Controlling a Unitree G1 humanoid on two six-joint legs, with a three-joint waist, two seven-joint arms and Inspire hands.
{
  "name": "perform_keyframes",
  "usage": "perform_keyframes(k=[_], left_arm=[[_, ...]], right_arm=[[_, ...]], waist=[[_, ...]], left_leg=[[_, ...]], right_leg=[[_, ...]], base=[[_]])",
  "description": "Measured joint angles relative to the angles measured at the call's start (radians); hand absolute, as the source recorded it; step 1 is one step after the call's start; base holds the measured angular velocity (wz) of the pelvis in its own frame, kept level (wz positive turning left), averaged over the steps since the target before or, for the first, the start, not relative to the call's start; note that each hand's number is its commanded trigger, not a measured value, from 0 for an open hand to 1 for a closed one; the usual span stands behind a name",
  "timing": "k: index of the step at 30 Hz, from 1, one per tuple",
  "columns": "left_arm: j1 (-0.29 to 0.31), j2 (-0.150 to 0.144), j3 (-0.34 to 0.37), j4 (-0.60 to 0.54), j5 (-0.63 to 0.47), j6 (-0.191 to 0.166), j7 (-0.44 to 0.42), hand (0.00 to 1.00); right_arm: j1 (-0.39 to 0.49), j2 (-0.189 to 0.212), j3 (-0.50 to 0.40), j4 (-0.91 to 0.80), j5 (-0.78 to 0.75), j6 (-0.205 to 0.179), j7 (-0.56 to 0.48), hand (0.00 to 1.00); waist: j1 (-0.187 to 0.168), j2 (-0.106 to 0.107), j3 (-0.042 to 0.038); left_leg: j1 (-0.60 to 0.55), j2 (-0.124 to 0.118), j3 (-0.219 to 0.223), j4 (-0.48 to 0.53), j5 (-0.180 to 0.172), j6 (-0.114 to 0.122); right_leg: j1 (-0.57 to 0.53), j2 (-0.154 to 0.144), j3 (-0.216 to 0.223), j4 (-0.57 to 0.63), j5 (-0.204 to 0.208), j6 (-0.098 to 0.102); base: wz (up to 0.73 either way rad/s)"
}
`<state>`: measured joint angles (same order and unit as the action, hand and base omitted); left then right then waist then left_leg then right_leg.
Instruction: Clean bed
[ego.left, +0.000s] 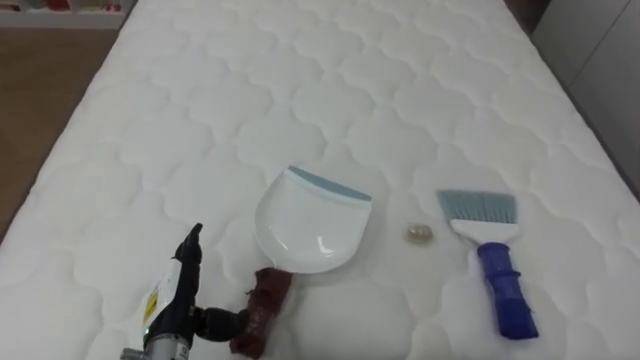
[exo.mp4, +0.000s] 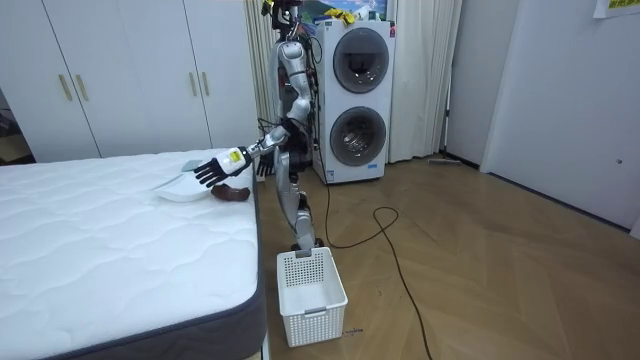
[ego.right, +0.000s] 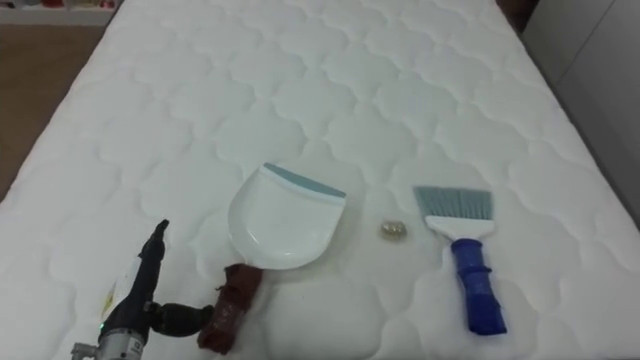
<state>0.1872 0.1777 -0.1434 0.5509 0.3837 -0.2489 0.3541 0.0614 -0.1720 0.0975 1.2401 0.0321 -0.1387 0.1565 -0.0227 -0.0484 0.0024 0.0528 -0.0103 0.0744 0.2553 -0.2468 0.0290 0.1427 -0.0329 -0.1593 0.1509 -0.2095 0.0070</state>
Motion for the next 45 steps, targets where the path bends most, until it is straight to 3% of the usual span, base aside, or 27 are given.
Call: perform_keyframes(k=[11,14,18,29,41,45], left_arm=[[-0.006,0.000,-0.006,0.007,0.000,0.000,-0.039,0.00],[-0.025,-0.004,-0.020,0.053,0.001,0.004,-0.046,0.00],[-0.030,-0.007,-0.019,0.094,0.001,0.027,-0.071,0.00],[-0.059,-0.009,-0.020,0.088,0.000,0.033,-0.097,0.00],[-0.087,-0.011,-0.031,0.165,-0.001,0.034,-0.096,0.00],[-0.134,-0.013,-0.062,0.208,-0.001,0.034,-0.097,0.00]], right_arm=[[-0.006,0.001,0.004,0.004,0.008,0.001,0.000,0.00],[-0.012,0.001,0.002,0.008,0.009,0.009,-0.001,0.00],[-0.017,0.002,-0.001,0.012,0.008,0.010,0.000,0.00],[-0.033,0.004,-0.002,0.009,0.004,0.030,-0.001,0.00],[-0.047,0.006,0.016,0.015,0.008,0.028,-0.004,0.00],[-0.071,0.008,0.055,0.026,0.008,0.027,-0.012,0.00]], waist=[[-0.009,0.006,0.0019],[-0.008,0.012,0.0032],[-0.017,0.012,0.0030],[-0.029,0.002,-0.0031],[-0.033,-0.003,0.0000],[-0.031,-0.004,0.0013]], left_leg=[[-0.007,0.000,0.002,0.003,0.000,0.000],[-0.006,0.000,0.002,0.002,0.000,0.000],[-0.012,0.000,0.000,0.000,0.000,0.000],[-0.059,-0.002,-0.005,-0.001,0.002,0.003],[-0.089,-0.002,-0.029,-0.011,0.007,-0.001],[-0.103,-0.002,-0.041,-0.011,0.010,-0.003]], right_leg=[[-0.006,0.000,0.003,0.001,0.001,-0.001],[-0.006,0.000,0.006,0.001,0.001,-0.001],[-0.012,0.001,0.006,0.002,0.001,-0.001],[-0.060,-0.002,0.001,0.002,0.001,0.000],[-0.086,-0.002,-0.049,0.000,0.001,0.000],[-0.094,-0.001,-0.059,-0.001,0.001,-0.001]], base=[[-0.01],[0.00],[0.00],[0.00],[0.05],[0.10]])
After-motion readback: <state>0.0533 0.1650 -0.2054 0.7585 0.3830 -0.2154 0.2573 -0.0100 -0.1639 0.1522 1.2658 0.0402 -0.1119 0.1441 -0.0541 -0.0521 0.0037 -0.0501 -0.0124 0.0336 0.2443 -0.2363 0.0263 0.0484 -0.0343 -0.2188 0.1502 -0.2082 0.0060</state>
